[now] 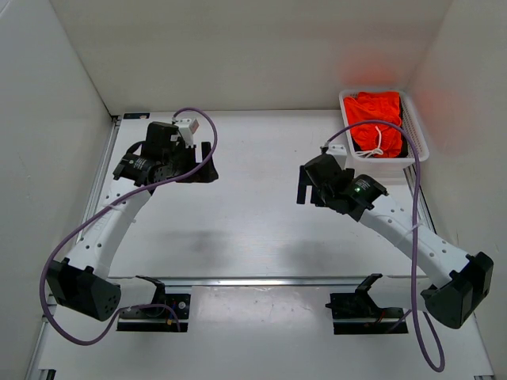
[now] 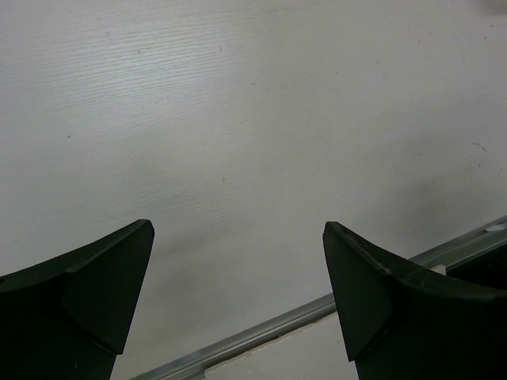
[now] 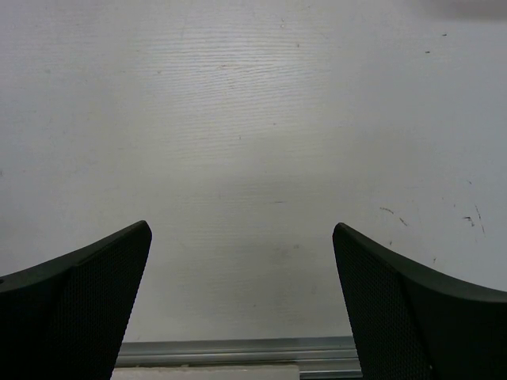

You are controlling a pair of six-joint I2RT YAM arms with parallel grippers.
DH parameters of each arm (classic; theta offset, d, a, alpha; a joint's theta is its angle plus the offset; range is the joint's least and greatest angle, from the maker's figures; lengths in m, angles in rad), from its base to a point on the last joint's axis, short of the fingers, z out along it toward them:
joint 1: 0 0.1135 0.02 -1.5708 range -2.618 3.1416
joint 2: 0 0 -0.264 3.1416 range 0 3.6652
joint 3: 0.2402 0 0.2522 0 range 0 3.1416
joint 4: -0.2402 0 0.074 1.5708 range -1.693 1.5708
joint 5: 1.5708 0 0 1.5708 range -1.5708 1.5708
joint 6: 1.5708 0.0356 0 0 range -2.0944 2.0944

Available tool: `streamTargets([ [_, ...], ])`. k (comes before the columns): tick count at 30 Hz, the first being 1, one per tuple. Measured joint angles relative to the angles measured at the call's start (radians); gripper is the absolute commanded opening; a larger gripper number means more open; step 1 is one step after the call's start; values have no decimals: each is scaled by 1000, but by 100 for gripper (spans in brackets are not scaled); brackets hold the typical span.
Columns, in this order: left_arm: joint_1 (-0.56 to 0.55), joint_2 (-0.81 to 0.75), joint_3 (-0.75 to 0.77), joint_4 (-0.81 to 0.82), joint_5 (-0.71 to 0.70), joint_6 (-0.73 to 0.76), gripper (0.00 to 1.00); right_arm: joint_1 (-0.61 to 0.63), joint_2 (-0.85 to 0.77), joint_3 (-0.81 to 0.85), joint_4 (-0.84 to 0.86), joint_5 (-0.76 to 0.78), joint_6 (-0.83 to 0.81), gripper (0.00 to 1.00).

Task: Fold and stack the shorts
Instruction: Grab the shorts from the pile

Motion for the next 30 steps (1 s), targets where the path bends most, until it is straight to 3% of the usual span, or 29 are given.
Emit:
streamTargets([
  [7,0,-4,-2,0,-42,0,100,-43,82,49,12,-2,-27,98],
  [10,0,-5,-2,1,-50,0,100,-175,152,137,18,-21,-64,87],
  [13,0,-5,-2,4,-57,-1,100,-401,245,265,37,-86,-93,76],
  [15,0,2,-2,5,-58,-5,100,-534,319,365,45,-121,-101,76],
  [16,0,9,2,4,-58,-7,100,-591,362,422,50,-136,-105,80],
  [17,0,23,7,5,-58,-8,100,-641,410,476,52,-149,-105,92],
  [19,0,62,23,6,-58,-8,100,-726,529,620,39,-182,-102,100],
  [27,0,241,106,6,-59,-12,100,-898,1051,1106,-18,-297,-81,100],
  [30,0,301,145,7,-58,-12,100,-934,1215,1240,-39,-364,-74,89],
])
